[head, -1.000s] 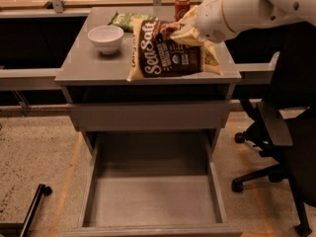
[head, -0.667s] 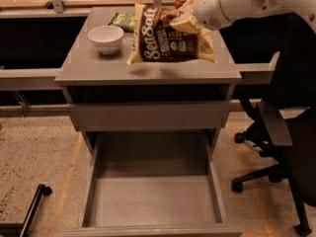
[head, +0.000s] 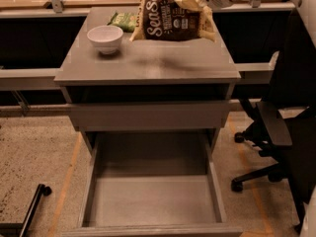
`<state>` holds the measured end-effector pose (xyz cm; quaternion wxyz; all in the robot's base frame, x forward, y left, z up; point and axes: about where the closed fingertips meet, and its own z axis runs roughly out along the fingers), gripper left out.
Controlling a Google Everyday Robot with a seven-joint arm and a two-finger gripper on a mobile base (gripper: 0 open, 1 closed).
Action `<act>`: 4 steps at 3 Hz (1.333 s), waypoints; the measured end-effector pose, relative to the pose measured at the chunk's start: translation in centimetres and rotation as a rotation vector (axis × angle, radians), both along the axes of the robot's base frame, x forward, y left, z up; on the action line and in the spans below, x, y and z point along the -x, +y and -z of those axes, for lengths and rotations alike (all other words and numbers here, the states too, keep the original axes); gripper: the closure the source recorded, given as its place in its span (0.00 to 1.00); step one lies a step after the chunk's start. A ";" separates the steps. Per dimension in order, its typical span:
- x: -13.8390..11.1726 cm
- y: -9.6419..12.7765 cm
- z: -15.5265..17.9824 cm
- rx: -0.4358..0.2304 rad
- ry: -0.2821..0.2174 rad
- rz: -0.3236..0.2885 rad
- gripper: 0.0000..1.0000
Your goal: Pick brown chip bag from middle drawer and place on counter
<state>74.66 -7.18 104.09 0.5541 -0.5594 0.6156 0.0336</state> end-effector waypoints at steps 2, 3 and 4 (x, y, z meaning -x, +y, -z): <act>-0.2 0.6 0.4 0.000 0.006 -0.008 0.22; -0.2 0.9 0.7 0.000 0.010 -0.013 0.00; -0.2 0.9 0.7 0.000 0.010 -0.013 0.00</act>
Offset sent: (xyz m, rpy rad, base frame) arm 0.0009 0.0023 -0.0021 0.0001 0.0030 0.0033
